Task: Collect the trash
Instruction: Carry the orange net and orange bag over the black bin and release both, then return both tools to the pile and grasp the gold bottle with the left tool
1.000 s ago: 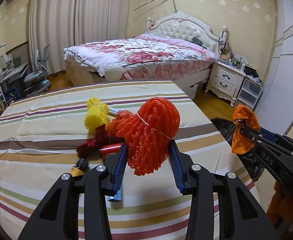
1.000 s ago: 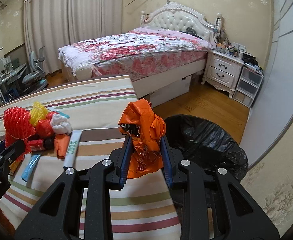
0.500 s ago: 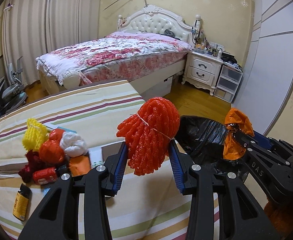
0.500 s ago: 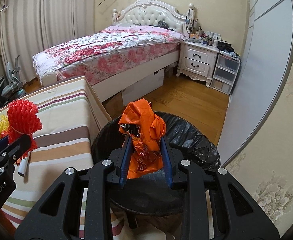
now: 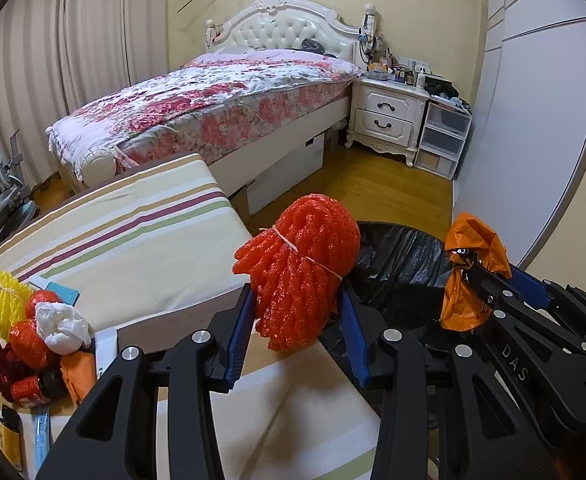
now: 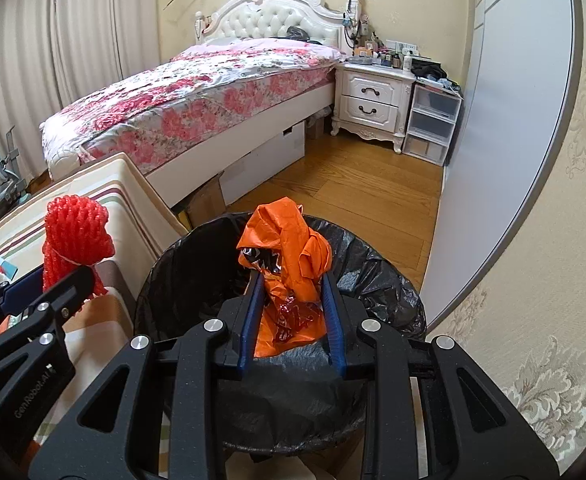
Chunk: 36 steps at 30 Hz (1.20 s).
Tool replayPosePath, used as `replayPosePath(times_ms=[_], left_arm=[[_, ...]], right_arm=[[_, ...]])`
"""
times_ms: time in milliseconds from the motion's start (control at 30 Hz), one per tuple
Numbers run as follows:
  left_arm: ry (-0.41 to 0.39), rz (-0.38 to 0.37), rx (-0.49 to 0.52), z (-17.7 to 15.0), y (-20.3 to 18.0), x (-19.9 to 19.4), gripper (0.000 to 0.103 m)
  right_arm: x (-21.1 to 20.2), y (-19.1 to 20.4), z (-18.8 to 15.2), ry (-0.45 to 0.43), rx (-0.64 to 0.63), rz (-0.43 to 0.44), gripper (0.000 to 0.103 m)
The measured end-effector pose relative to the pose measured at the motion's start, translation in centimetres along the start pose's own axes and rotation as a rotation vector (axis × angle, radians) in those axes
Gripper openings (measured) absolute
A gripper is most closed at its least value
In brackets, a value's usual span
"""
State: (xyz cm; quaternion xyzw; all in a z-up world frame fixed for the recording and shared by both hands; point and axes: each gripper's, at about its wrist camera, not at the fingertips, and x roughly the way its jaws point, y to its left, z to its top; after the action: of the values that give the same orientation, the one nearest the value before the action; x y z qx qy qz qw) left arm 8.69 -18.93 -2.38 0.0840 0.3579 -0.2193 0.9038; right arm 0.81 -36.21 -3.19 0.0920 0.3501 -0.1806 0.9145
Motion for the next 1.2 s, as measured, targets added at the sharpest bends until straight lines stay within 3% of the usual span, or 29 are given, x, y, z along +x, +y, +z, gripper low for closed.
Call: replayPosePath(times_ms=[133,167,233,333,800,1200], left_arm=[[0.010,0.011,-0.001,0.3,-0.5,0.8,0.048],[0.013,0.014,-0.003,0.3,-0.5,0.9,0.053],[0.020,0.015,-0.011,0.3,-0.4,1.3,0.063],[0.018,0.018,-0.018,0.2,-0.3,1.3,0.073],[0.004,0.059,-0.035,-0.3,1.0,-0.3,0.077],[-0.008,0.161,-0.110,-2.6,6.4,-4.6,0.077]], right_arm=[[0.7,-0.6,0.3,0.006,0.022,-0.003,0.030],[0.9,-0.8,0.4,0.010,0.027,-0.003,0.031],[1.1,-0.9,0.3,0.009,0.033,-0.007,0.044],[1.2,-1.1,0.2,0.008,0.034,-0.016,0.044],[0.2,-0.7,0.2,-0.004,0.037,-0.016,0.053],[-1.9,3.9,-0.9,-0.001,-0.035,0.080,0.056]])
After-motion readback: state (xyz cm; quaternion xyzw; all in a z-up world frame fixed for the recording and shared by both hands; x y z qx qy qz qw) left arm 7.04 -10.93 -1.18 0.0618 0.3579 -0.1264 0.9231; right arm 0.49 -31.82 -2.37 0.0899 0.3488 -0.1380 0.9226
